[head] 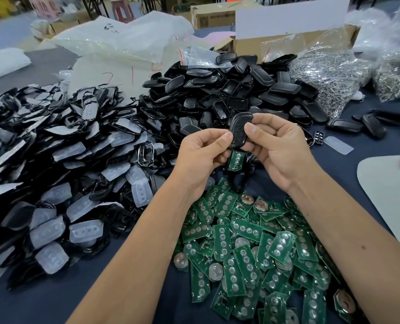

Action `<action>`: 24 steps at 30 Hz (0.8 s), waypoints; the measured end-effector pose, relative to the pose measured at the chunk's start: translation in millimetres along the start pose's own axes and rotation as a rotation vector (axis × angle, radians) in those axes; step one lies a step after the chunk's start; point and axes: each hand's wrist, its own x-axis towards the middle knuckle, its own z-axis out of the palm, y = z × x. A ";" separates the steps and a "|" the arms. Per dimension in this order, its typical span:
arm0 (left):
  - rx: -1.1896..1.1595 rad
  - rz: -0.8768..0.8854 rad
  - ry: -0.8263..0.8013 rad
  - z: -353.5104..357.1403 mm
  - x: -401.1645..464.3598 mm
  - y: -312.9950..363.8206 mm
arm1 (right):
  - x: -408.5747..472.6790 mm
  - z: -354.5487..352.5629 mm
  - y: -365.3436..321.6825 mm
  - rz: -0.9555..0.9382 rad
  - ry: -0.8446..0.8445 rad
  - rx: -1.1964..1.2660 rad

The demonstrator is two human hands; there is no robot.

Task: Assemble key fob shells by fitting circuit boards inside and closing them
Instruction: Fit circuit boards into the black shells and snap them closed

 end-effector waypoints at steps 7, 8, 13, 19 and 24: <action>0.063 0.038 0.154 6.0 -0.9 -1.4 | 2.0 -6.2 1.9 -0.393 0.033 -0.642; -0.013 -0.021 0.134 5.3 -1.1 0.6 | 1.0 -6.1 1.8 -0.449 -0.006 -0.725; -0.117 -0.069 0.076 1.7 -2.3 2.8 | -5.1 -0.6 1.6 -0.643 -0.143 -0.947; -0.041 -0.012 0.112 4.5 -3.8 0.4 | -6.9 1.2 1.7 -0.514 0.077 -0.774; 0.094 0.103 0.059 10.4 -6.6 -3.4 | -1.3 -3.0 6.1 -0.343 0.042 -0.775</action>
